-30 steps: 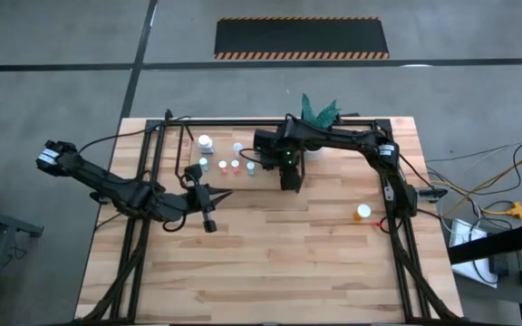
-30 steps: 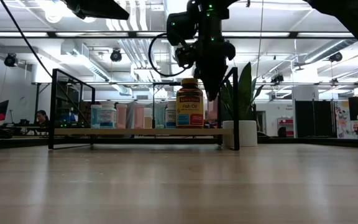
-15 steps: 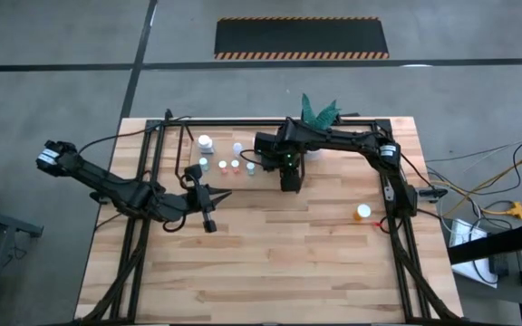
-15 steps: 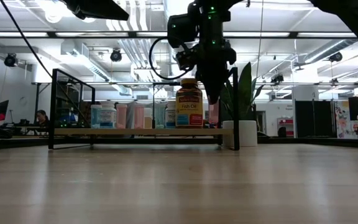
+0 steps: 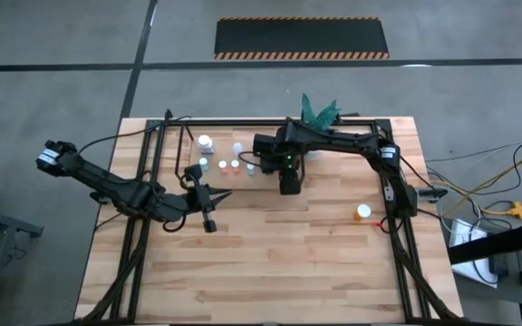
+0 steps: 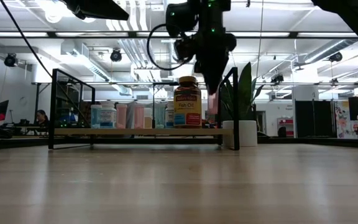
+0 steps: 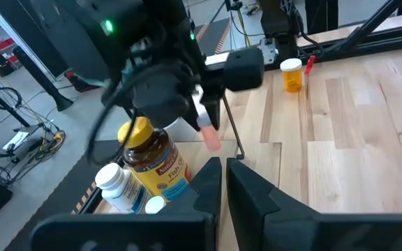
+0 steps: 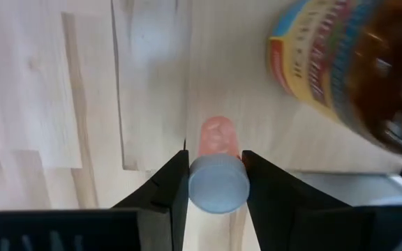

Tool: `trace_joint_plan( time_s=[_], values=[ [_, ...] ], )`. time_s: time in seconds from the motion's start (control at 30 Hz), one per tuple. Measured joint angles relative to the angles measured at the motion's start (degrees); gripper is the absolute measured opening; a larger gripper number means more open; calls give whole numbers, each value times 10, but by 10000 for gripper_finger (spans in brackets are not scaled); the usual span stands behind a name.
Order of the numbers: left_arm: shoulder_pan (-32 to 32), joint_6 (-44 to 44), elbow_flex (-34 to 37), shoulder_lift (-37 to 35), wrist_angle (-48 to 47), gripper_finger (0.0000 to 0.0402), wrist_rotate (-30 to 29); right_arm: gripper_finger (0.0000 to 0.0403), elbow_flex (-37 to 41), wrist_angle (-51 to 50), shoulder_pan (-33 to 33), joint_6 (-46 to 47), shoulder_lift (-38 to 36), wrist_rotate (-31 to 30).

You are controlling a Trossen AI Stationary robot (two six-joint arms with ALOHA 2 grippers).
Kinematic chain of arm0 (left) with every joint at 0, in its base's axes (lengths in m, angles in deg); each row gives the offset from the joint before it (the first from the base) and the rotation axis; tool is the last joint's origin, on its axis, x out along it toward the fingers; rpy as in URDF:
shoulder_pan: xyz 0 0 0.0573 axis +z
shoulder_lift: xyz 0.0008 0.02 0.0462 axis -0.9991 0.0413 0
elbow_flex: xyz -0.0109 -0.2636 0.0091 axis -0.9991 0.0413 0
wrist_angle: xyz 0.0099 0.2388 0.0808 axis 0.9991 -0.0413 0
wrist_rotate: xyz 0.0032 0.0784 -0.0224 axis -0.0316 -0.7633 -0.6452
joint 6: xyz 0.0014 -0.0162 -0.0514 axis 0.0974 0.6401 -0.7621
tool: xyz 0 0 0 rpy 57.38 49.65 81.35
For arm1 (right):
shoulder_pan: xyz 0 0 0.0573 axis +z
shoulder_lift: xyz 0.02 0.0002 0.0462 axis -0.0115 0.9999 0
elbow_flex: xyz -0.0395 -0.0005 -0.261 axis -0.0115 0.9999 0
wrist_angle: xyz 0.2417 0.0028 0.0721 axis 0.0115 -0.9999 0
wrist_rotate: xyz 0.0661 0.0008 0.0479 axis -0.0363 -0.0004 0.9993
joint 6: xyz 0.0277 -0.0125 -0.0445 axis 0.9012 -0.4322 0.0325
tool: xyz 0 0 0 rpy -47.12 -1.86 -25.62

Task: Pick and place medicine bottles onto shelf by color
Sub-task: Put the pink medicine bottle on the shelf

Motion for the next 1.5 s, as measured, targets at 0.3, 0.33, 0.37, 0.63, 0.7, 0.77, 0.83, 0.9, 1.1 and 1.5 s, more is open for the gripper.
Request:
trace_joint_plan(
  time_s=[0.3,0.33,0.37,0.63,0.7,0.77,0.83,0.9,1.1,1.5],
  values=[
    [0,5,0,0,0,6,0,108,-2,-8,39,37,-28,-2],
    [0,5,0,0,0,6,0,108,-2,-6,47,39,-29,-2],
    [0,6,1,0,0,6,0,108,-1,-2,54,42,-30,-3],
    [0,16,8,0,1,6,0,107,9,45,95,32,-11,-37],
    [0,16,9,0,1,6,0,107,11,44,93,32,-11,-51],
    [0,16,9,0,1,6,0,107,11,47,90,35,-11,-52],
    [0,16,9,0,1,6,0,107,11,49,85,37,-11,-51],
    [0,16,9,0,0,6,0,107,13,53,79,36,-11,-50],
    [-2,15,9,-1,-2,6,0,107,28,67,61,32,-4,-52],
    [-11,0,29,-39,-2,6,0,107,56,78,57,37,-4,-52]
  ],
)
